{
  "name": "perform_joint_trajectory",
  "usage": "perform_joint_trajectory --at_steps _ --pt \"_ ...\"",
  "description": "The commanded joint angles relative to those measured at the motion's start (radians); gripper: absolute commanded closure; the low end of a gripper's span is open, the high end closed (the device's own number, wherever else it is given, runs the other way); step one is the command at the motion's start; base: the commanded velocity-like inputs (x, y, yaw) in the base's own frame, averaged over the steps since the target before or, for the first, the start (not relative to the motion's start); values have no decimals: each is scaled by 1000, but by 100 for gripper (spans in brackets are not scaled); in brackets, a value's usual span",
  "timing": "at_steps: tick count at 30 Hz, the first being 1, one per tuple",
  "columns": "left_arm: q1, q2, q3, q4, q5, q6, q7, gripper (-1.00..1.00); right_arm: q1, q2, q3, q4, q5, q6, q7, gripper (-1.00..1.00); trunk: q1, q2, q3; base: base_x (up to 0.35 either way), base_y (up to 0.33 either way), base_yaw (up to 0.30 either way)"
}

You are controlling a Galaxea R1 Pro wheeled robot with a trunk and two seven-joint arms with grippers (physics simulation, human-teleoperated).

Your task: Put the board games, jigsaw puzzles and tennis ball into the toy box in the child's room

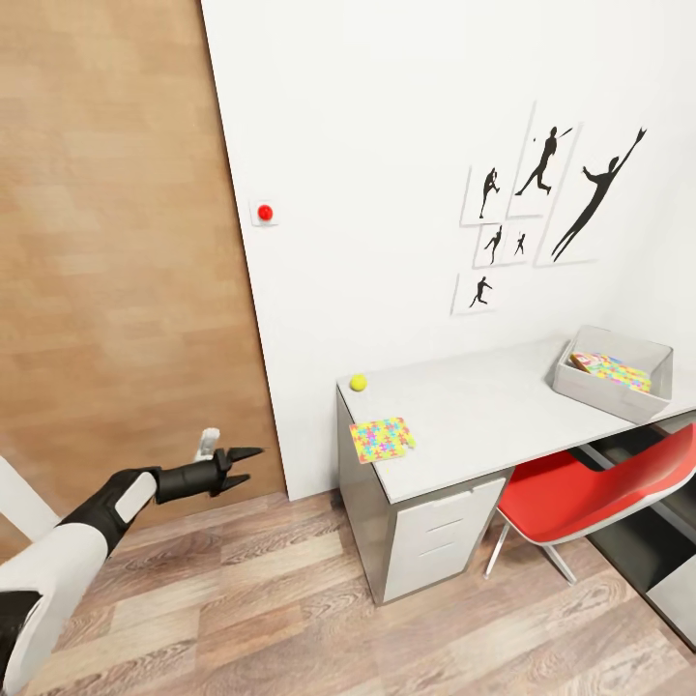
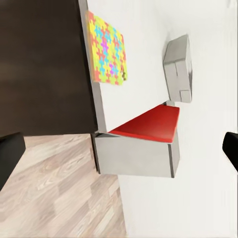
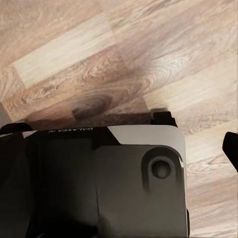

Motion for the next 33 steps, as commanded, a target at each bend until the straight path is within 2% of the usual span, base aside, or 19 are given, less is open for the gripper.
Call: perform_joint_trajectory --at_steps 1,4,6,11,18,20,23,33 --pt "-1 -7 -5 0 10 3 1 -100 1 -1 4 3 -6 2 11 -100 1 -2 -2 0 0 0" --pt "-1 -44 -8 2 17 -13 5 -100 9 -6 4 16 -6 -3 34 -100 1 -2 -2 0 0 0" --pt "-1 -58 -10 2 20 -31 6 -100 18 -9 4 18 -6 -10 40 -100 1 -2 -2 0 0 0" --pt "0 -71 -13 3 22 -53 7 -100 34 -12 4 21 -7 -43 44 -100 1 -2 -5 0 0 0" --pt "1 -91 -14 4 22 -60 7 -100 38 -12 5 22 -7 -50 44 -100 1 -2 -15 0 0 0" --pt "1 -114 -15 4 19 -64 7 -100 39 -11 6 21 -6 -49 41 -100 1 -2 -18 0 0 0" --pt "1 -133 -17 4 16 -81 7 -100 40 -10 7 22 -6 -49 39 -100 1 -2 -23 0 0 0" --pt "3 -143 -18 4 15 -112 6 -100 40 -2 8 22 -2 -55 37 -100 1 -2 -39 0 0 0"
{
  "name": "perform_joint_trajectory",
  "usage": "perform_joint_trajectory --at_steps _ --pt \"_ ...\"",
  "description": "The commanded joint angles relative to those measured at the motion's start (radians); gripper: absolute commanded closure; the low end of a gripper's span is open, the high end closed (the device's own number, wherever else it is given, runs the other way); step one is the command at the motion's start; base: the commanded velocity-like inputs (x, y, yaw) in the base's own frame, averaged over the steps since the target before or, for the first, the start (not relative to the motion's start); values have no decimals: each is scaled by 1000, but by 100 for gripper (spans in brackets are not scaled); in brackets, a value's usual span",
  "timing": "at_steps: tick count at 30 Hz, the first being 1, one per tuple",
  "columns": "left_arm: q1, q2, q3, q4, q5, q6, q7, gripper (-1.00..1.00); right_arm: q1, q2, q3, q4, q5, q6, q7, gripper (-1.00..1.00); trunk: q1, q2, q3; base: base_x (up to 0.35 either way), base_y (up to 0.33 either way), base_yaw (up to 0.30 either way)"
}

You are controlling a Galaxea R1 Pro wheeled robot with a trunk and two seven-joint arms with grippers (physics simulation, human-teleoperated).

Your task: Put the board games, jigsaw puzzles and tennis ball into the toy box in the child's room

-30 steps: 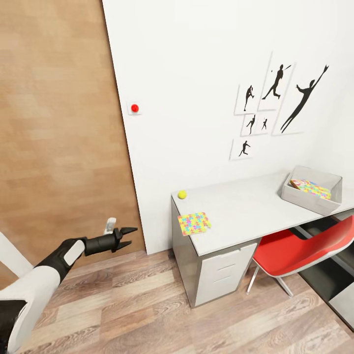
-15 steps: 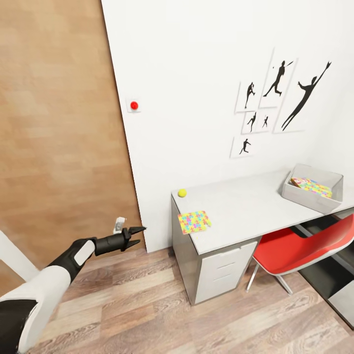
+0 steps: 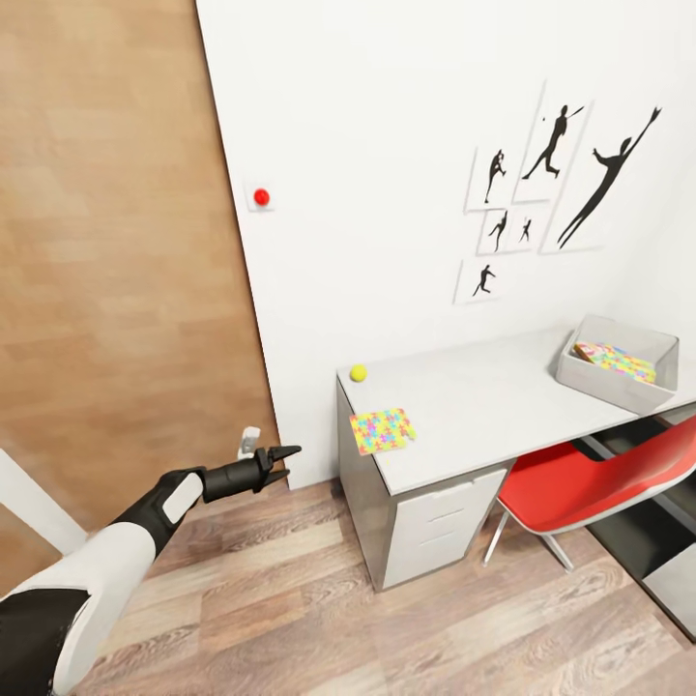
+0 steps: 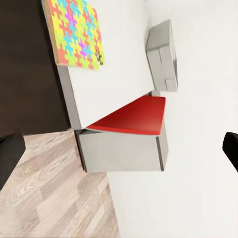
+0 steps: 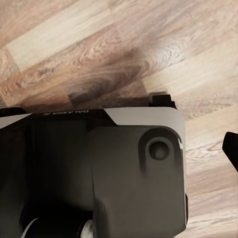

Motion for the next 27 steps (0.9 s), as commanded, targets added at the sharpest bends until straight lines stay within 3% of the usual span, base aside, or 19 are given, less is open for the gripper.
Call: perform_joint_trajectory --at_steps 1,10,12,15,16,18,21,24,27 --pt "-1 1 -7 0 10 -6 -1 -100 -1 0 5 -1 -7 3 2 -100 0 -2 -4 0 0 0" --pt "0 2 -8 0 12 -27 -10 -100 8 -10 4 -9 -6 -28 37 -100 0 -2 -18 0 0 0" --pt "0 3 -8 0 12 -27 -12 -100 16 -17 3 -14 -6 -53 101 -100 0 -2 -22 0 0 0" --pt "0 4 -8 0 13 -29 -14 -100 25 -42 -1 -12 -12 -124 328 -100 0 -2 -27 0 0 0" --pt "0 4 -8 0 12 -29 -14 -100 26 -49 -3 -11 -15 -132 368 -100 0 -2 -28 0 0 0" --pt "1 5 -8 0 12 -29 -15 -100 27 -74 -20 -9 -38 -147 479 -100 0 -2 -32 0 0 0" --pt "1 5 -8 0 12 -29 -15 -100 28 -144 -71 -13 -122 -142 647 -100 0 -2 -37 0 0 0" --pt "1 4 -8 0 12 -29 -15 -100 28 -185 -89 -17 -156 -80 738 -100 0 -2 -41 0 0 0" --pt "1 4 -8 0 11 -29 -15 -100 29 -200 -97 -18 -168 -36 777 -100 0 -2 -45 0 0 0"
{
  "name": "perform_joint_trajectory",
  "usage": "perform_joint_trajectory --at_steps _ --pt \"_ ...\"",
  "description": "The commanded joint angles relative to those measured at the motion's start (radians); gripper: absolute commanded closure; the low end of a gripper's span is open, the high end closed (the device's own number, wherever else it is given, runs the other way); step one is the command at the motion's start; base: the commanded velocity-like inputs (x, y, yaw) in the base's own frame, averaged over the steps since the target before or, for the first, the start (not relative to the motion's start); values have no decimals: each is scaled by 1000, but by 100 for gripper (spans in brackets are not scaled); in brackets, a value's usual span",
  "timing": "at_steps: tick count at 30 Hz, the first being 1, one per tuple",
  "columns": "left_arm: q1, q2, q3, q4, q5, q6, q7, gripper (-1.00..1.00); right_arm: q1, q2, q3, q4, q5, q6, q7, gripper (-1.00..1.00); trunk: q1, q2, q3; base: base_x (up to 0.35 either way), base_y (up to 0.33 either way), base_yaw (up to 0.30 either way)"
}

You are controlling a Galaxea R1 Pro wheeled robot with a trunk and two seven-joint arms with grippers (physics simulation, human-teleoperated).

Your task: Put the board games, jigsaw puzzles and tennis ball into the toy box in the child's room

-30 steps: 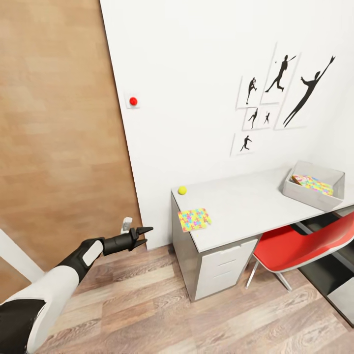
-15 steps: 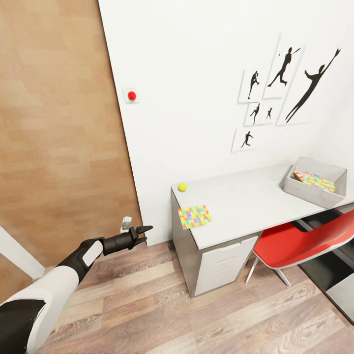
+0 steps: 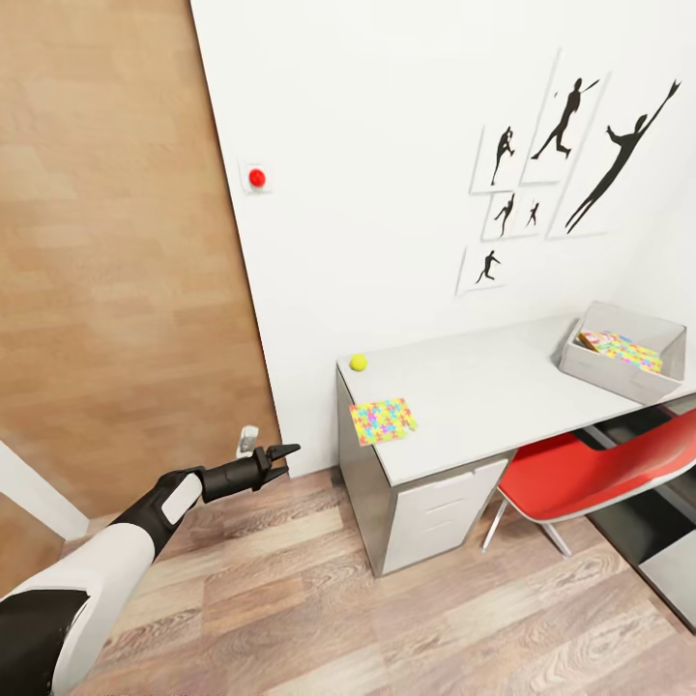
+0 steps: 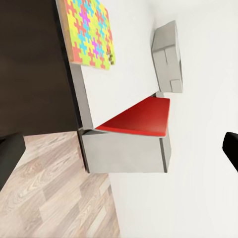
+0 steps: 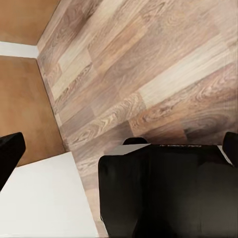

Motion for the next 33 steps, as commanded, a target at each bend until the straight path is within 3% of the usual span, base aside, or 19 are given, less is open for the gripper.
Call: perform_joint_trajectory --at_steps 1,11,13,17,33 --pt "-1 1 -7 0 10 6 0 -100 0 -3 6 0 -13 7 11 -100 1 -2 -2 0 0 0" --pt "-1 -1 -8 0 9 4 0 -100 3 -8 -1 2 -24 -48 20 -100 1 -2 -4 0 0 0" --pt "-1 -1 -8 0 9 4 0 -100 3 -8 -30 2 -24 -54 19 -100 1 -2 -4 0 0 0" --pt "-1 -1 -7 0 9 4 0 -100 4 -7 -41 3 -24 -55 19 -100 1 -2 -4 0 0 0" --pt "-1 -1 -8 0 10 4 0 -100 3 -4 -46 8 -24 -82 18 -100 1 -2 -4 0 0 0"
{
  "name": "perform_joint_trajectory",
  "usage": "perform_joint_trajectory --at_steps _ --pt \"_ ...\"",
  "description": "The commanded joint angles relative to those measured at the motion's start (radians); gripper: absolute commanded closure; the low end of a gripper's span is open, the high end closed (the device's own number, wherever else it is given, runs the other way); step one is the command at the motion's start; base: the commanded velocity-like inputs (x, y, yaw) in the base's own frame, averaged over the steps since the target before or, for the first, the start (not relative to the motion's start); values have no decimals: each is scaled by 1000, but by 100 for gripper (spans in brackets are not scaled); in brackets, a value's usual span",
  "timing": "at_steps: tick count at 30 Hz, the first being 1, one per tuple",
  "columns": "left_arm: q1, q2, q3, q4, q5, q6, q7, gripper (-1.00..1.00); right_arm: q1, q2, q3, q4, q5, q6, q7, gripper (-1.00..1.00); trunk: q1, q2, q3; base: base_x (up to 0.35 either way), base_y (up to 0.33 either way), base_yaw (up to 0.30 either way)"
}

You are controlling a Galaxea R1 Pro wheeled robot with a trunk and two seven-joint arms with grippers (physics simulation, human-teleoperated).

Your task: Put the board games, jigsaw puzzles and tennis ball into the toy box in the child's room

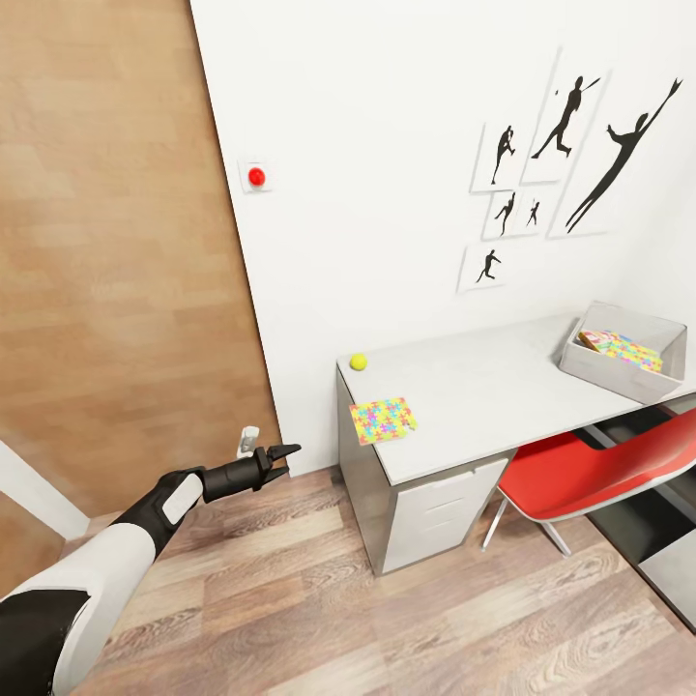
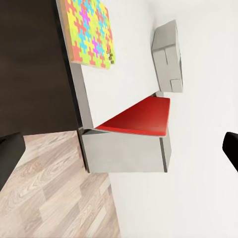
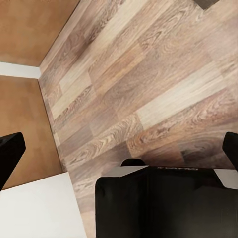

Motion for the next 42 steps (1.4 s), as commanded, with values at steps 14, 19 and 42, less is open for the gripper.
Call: perform_joint_trajectory --at_steps 14,19,42 --pt "-1 1 -9 0 10 6 1 -100 -11 -2 -13 -8 1 55 -81 -100 1 -2 -4 0 0 0" --pt "-1 0 -9 0 10 6 1 -100 -11 -2 -13 -8 2 53 -84 -100 1 -2 -8 0 0 0" --pt "-1 0 -9 0 10 5 1 -100 -16 -26 -15 -38 -1 50 0 -100 1 -2 -45 0 0 0"
